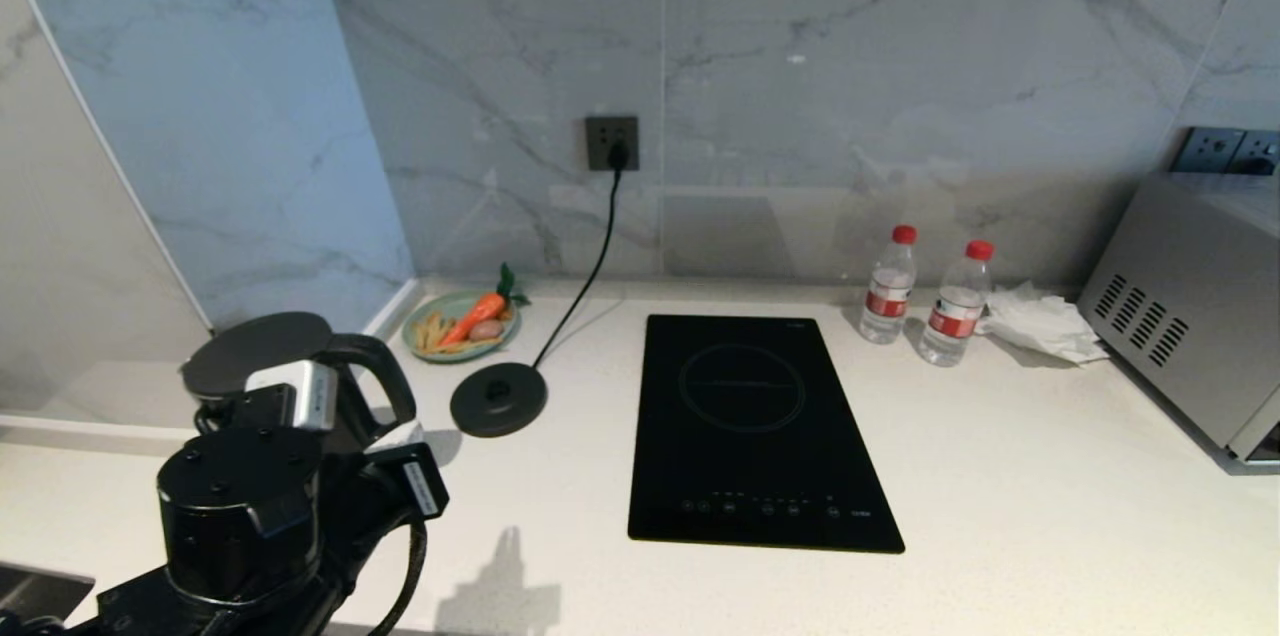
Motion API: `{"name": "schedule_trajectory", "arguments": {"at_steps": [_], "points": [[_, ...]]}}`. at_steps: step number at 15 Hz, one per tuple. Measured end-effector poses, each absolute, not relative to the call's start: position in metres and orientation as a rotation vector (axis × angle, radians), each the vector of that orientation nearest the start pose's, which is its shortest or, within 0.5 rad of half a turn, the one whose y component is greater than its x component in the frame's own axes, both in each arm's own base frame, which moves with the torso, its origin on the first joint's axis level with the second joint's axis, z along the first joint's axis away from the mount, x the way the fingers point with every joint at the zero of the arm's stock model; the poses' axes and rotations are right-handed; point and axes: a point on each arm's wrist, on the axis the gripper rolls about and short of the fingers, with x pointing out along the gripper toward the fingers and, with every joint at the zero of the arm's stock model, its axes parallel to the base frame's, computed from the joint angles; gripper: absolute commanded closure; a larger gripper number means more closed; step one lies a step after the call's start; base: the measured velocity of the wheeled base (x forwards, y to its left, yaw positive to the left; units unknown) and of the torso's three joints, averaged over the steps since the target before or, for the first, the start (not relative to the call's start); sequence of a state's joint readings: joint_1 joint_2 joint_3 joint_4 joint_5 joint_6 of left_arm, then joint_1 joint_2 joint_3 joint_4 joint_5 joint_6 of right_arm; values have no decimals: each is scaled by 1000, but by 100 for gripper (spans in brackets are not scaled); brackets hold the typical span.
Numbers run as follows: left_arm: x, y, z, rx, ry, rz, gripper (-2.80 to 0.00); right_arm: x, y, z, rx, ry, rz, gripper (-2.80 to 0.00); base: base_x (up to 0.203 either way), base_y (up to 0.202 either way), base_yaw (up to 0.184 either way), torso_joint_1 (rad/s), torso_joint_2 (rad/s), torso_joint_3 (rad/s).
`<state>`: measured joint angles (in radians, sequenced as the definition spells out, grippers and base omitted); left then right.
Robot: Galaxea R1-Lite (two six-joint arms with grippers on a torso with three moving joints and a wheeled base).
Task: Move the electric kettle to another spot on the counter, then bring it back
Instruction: Grab the kettle
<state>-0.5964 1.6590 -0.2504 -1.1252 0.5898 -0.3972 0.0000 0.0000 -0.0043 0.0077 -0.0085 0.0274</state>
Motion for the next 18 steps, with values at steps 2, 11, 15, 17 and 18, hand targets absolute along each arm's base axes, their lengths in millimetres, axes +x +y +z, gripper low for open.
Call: {"name": "schedule_trajectory", "arguments": {"at_steps": [2,11,15,17,18], "points": [[208,-121,101,-212,199,46,0,-23,0,76,27,3,-8,0,0,0,0,0,0,0],[262,-126,70,-139,196,124,0,-23,0,76,27,3,-9,0,0,0,0,0,0,0],[274,-115,65,-111,203,165,-117,-23,0,76,27,3,-9,0,0,0,0,0,0,0],[276,-114,62,-108,209,168,-280,-23,0,76,27,3,-9,0,0,0,0,0,0,0],[276,-114,61,-107,213,165,-280,-23,0,76,27,3,-9,0,0,0,0,0,0,0]]}}
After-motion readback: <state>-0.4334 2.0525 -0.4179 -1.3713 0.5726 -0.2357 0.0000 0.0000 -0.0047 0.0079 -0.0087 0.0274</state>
